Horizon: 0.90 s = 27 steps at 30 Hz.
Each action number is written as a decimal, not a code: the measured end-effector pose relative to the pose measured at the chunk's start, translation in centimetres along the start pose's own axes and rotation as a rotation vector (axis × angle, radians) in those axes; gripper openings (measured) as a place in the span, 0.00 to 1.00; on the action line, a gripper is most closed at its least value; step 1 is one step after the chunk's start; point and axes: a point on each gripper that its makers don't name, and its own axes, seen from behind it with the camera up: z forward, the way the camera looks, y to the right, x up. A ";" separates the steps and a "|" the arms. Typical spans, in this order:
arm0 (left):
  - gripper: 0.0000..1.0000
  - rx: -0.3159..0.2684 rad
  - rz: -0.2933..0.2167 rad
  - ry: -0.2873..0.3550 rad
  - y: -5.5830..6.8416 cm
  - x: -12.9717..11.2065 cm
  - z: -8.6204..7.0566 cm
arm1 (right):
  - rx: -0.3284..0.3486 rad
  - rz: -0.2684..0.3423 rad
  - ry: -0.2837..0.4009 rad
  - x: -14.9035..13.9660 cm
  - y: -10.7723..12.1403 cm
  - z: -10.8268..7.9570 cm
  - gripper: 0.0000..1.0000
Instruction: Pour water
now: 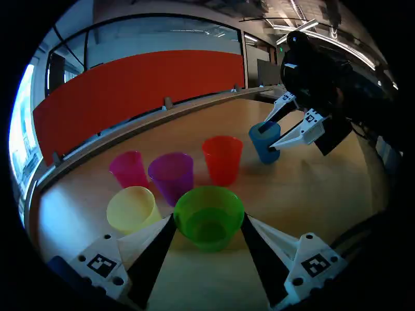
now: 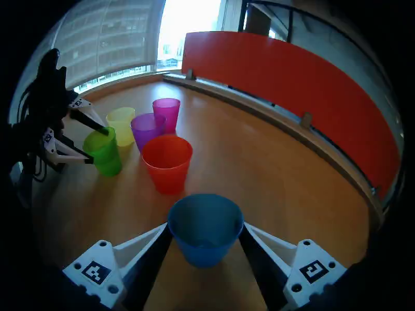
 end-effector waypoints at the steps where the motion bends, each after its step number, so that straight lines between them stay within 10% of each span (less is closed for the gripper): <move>1: 0.88 0.001 -0.001 -0.003 0.0 0.0 -0.1 | 0.000 0.002 0.000 -0.1 0.0 -0.1 0.91; 27: 0.88 -0.006 -0.013 -0.055 0.0 -1.2 -0.4 | -0.019 0.029 -0.049 -3.6 0.3 -1.2 0.91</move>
